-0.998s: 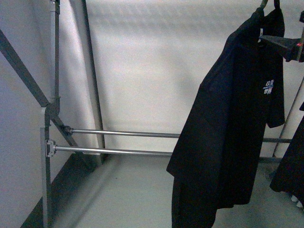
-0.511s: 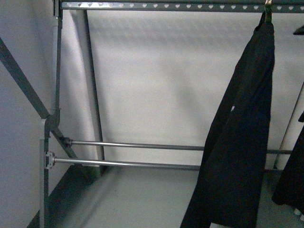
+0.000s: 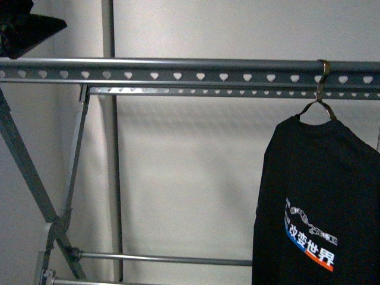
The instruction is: Hang clothes on hanger
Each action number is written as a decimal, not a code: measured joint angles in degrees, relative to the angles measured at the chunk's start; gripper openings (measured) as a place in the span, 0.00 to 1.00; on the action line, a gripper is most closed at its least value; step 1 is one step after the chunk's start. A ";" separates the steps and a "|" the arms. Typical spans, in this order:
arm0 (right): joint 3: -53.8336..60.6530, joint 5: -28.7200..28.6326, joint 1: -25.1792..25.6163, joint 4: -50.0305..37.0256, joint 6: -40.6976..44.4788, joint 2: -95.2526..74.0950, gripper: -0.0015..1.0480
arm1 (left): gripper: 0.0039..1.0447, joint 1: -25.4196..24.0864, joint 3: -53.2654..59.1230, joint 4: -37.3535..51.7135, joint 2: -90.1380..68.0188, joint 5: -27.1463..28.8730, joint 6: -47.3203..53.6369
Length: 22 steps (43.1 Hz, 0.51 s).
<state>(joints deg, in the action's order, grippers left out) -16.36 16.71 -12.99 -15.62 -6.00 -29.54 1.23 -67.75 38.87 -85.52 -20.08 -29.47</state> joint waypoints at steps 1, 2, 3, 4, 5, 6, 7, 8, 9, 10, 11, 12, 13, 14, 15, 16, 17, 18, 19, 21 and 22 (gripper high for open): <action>0.35 2.14 -2.32 3.78 0.83 3.63 0.86 | 0.94 0.00 0.00 0.00 0.00 0.00 0.00; 0.90 3.87 -4.42 6.99 1.86 6.97 0.83 | 0.94 0.00 0.00 0.00 0.00 -0.02 0.00; 1.53 4.59 -6.12 9.70 2.38 10.21 0.80 | 0.94 0.00 0.00 0.00 0.00 -0.02 0.00; 2.29 4.17 -7.17 11.93 3.10 13.05 0.76 | 0.94 0.00 0.00 0.00 0.00 -0.02 0.00; 3.08 3.45 -7.56 13.55 3.50 15.30 0.73 | 0.94 0.00 0.02 0.00 -0.02 -0.02 0.00; 3.82 2.95 -7.50 14.60 3.98 16.81 0.69 | 0.94 0.00 0.04 0.00 -0.02 -0.02 0.00; 4.87 2.43 -6.86 15.34 4.48 18.27 0.64 | 0.94 0.00 0.04 0.00 -0.02 0.00 0.00; 6.10 1.33 -5.57 15.76 4.76 19.39 0.58 | 0.91 0.52 -0.35 -3.08 0.66 3.82 2.51; 6.82 0.17 -4.52 15.91 4.90 19.96 0.53 | 0.86 0.92 -0.63 -9.27 1.75 9.60 6.25; 7.39 -1.09 -3.43 15.96 5.18 20.50 0.48 | 0.81 1.18 0.22 -14.67 3.23 14.64 9.60; 7.82 -2.36 -2.38 15.96 5.29 20.96 0.42 | 0.76 1.31 2.32 -18.32 4.98 18.43 14.19; 8.09 -2.95 -1.70 15.96 5.35 21.24 0.39 | 0.72 1.40 4.33 -19.26 6.16 20.15 16.13; 8.50 -3.82 -0.76 15.98 5.44 21.70 0.34 | 0.67 1.40 7.54 -19.12 7.78 21.38 19.32; 8.90 -4.57 0.11 15.98 5.55 22.23 0.29 | 0.62 1.36 10.73 -18.25 9.33 21.86 22.08; 9.11 -5.14 0.74 15.96 5.57 22.64 0.26 | 0.59 1.18 12.81 -17.40 10.36 21.88 22.99; 9.31 -5.73 1.33 15.96 5.60 22.99 0.22 | 0.55 0.63 14.84 -16.46 11.37 21.18 24.24; 9.44 -6.25 1.86 15.96 5.62 23.26 0.19 | 0.52 0.17 16.79 -15.52 12.33 20.35 24.90; 9.60 -6.71 2.36 15.96 5.64 23.45 0.16 | 0.48 -0.15 18.64 -14.64 13.29 20.28 25.77; 9.88 -7.41 3.02 15.96 5.66 23.71 0.11 | 0.43 -0.55 21.22 -13.40 14.60 20.28 26.49; 10.45 -10.40 5.09 16.15 5.75 24.35 0.02 | 0.35 -1.07 25.20 -11.41 16.52 20.35 27.30; 10.84 -13.77 7.54 16.24 5.86 24.63 0.02 | 0.30 -1.29 27.63 -10.27 17.64 20.41 27.74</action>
<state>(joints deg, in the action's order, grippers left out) -5.52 2.94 -5.45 0.62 -0.14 -4.91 -0.05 -40.12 28.60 -67.88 0.34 -1.74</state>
